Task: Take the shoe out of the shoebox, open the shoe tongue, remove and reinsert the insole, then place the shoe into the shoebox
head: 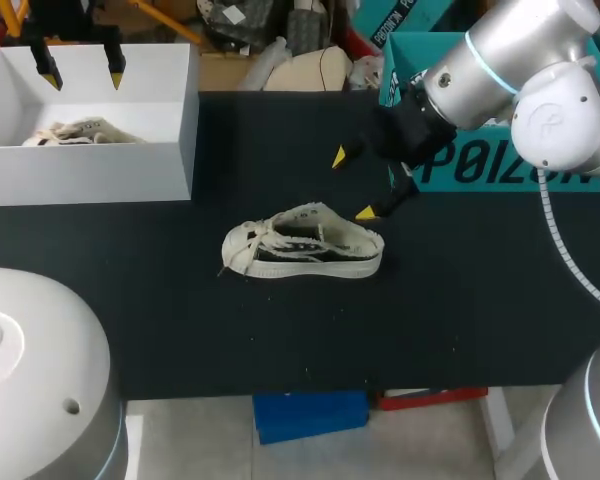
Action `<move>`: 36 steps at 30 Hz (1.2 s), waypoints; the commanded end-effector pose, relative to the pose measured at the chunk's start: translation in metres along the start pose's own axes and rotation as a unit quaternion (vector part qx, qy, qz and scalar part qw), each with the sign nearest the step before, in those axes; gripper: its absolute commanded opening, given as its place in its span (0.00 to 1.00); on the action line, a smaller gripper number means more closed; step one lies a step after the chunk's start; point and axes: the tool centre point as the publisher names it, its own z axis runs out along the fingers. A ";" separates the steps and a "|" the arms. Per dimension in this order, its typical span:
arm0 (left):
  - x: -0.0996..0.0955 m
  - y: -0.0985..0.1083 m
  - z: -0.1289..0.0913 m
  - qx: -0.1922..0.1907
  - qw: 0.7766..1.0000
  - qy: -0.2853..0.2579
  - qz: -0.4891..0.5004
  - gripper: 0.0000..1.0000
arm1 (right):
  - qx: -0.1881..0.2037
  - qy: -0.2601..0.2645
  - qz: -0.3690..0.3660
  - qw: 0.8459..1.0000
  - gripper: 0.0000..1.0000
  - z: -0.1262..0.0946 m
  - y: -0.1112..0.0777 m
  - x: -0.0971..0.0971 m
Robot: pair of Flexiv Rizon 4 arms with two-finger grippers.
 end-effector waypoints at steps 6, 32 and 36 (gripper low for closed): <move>0.000 0.000 0.000 -0.001 1.000 -0.001 -0.001 1.00 | 0.000 0.000 0.001 1.000 1.00 0.001 0.000 0.000; 0.000 0.000 0.000 -0.001 1.000 -0.001 -0.001 1.00 | 0.010 -0.073 0.133 0.988 1.00 0.024 -0.016 0.032; 0.000 0.000 0.000 -0.001 1.000 -0.001 -0.001 1.00 | 0.007 -0.083 0.154 0.984 1.00 0.033 -0.024 0.041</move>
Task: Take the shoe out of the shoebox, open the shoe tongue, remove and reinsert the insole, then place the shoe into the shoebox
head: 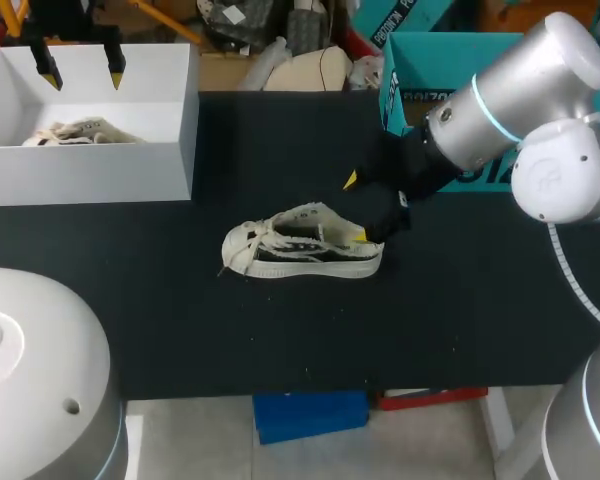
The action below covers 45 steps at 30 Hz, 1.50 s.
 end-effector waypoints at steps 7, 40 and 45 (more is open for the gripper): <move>0.000 0.000 0.000 -0.001 1.000 -0.001 -0.001 1.00 | -0.044 -0.051 0.044 0.997 1.00 0.032 -0.030 0.018; 0.000 0.000 0.000 -0.001 1.000 -0.001 -0.001 1.00 | -0.142 -0.051 0.059 0.987 1.00 0.062 -0.079 -0.015; 0.000 0.000 0.000 -0.001 1.000 -0.001 -0.001 1.00 | -0.156 -0.048 0.057 0.985 1.00 0.069 -0.079 -0.018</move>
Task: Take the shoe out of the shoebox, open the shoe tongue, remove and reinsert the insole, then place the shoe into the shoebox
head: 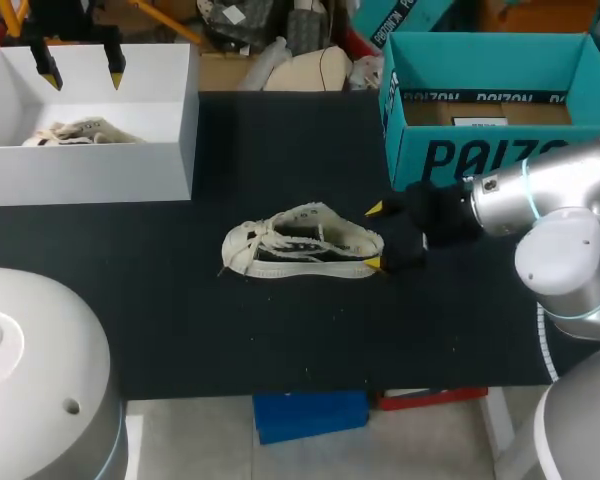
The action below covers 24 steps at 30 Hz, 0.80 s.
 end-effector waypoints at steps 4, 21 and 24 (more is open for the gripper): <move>0.000 0.000 0.000 -0.001 1.000 -0.001 -0.001 1.00 | -0.015 0.009 -0.002 1.000 1.00 0.016 -0.005 -0.006; 0.000 0.000 0.000 -0.001 1.000 -0.001 -0.001 1.00 | -0.048 0.024 0.024 0.998 1.00 0.033 -0.012 0.004; 0.000 0.000 0.000 -0.001 1.000 -0.001 -0.001 1.00 | -0.050 0.025 0.025 0.998 1.00 0.034 -0.012 0.005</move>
